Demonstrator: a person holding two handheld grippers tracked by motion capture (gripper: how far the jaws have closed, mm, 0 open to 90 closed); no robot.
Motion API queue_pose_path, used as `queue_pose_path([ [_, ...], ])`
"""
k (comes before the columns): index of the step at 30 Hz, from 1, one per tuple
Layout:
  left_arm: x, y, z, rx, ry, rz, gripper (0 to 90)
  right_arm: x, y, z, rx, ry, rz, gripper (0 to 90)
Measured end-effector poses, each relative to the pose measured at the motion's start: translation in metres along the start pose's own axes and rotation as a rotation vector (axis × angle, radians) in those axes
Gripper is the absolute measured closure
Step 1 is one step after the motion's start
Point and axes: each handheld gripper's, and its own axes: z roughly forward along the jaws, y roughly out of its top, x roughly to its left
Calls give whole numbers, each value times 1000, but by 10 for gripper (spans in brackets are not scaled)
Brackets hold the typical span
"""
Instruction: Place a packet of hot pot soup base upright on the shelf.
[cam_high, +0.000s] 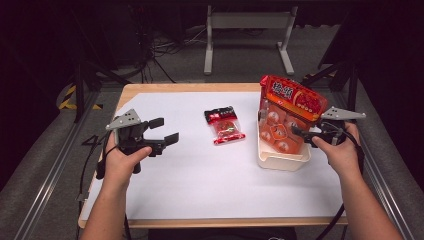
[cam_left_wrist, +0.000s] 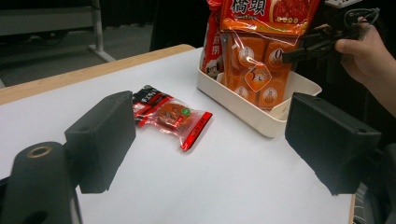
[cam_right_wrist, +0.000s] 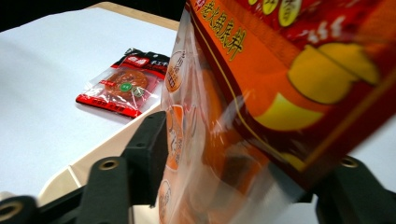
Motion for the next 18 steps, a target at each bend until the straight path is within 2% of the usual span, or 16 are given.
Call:
queue_pose_path([
  [3, 0, 0, 0, -1, 2, -1, 171, 1, -2, -7, -11, -1, 9, 375],
  [5, 1, -1, 0, -1, 2, -3, 171, 1, -5, -12, -17, -17, -10, 370],
  [12, 0, -1, 2, 5, 0, -6, 171, 1, -11, -27, -35, -24, -8, 362],
  [15, 1, -1, 3, 6, 3, 10, 171, 6, -11, -39, -54, -14, -23, 355],
  [18, 1, -1, 4, 11, 0, -1, 171, 11, -12, -48, -59, -11, -34, 346],
])
